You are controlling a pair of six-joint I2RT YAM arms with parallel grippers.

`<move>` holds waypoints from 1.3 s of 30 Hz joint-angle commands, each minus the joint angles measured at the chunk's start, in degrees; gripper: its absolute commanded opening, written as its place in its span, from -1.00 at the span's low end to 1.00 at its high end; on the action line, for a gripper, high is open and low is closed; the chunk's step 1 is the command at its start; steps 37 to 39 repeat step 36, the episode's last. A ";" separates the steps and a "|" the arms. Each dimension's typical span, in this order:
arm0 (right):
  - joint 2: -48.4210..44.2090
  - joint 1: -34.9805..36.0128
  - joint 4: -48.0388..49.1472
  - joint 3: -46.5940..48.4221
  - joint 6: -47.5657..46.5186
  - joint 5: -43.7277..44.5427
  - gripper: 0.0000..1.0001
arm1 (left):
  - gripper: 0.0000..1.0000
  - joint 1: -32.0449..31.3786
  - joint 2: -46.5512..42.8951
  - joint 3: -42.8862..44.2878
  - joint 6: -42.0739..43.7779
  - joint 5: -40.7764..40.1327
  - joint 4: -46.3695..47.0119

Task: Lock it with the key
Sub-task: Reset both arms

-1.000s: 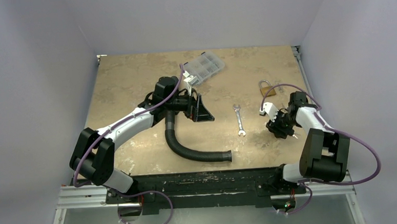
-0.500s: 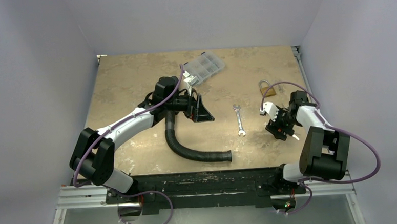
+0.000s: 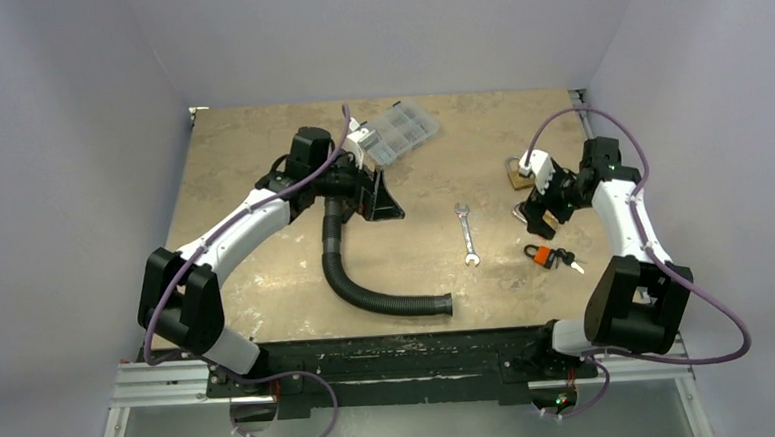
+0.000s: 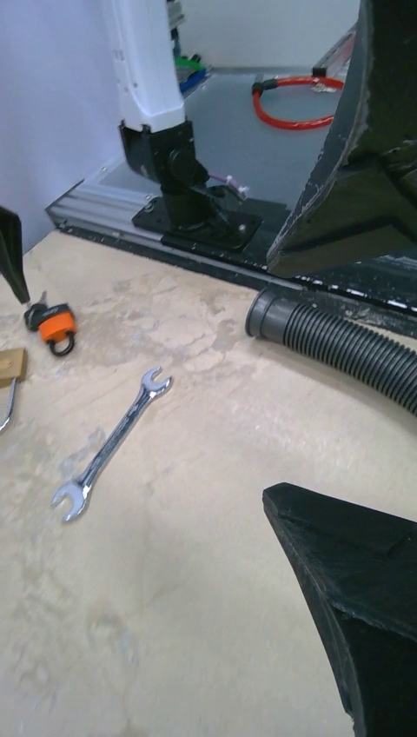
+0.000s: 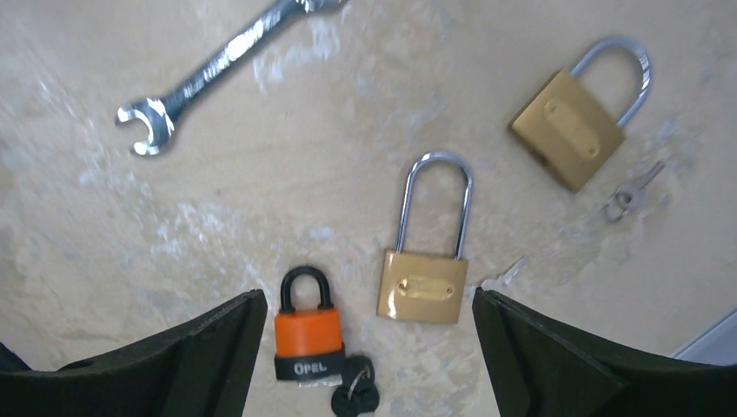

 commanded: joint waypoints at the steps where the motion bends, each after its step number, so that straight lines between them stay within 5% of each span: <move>1: 1.62 0.56 -0.30 6.08 11.12 -12.01 0.98 | 1.00 2.67 1.48 7.85 9.01 -2.33 -8.94; 5: 0.03 5.41 11.82 3.50 23.84 -12.73 0.98 | 1.00 6.55 1.97 11.54 12.92 -9.89 -11.91; 13: -3.62 11.27 31.53 -3.98 43.31 -8.75 0.98 | 0.99 22.01 2.70 11.85 14.98 -11.61 -14.09; 24: -3.34 11.27 43.14 -10.24 50.80 -3.99 0.98 | 0.99 25.56 -4.26 -3.21 18.19 -27.13 -6.53; 39: -3.99 11.27 44.60 -11.81 51.43 -4.82 0.98 | 0.99 25.57 -5.02 -5.19 15.73 -29.52 -3.97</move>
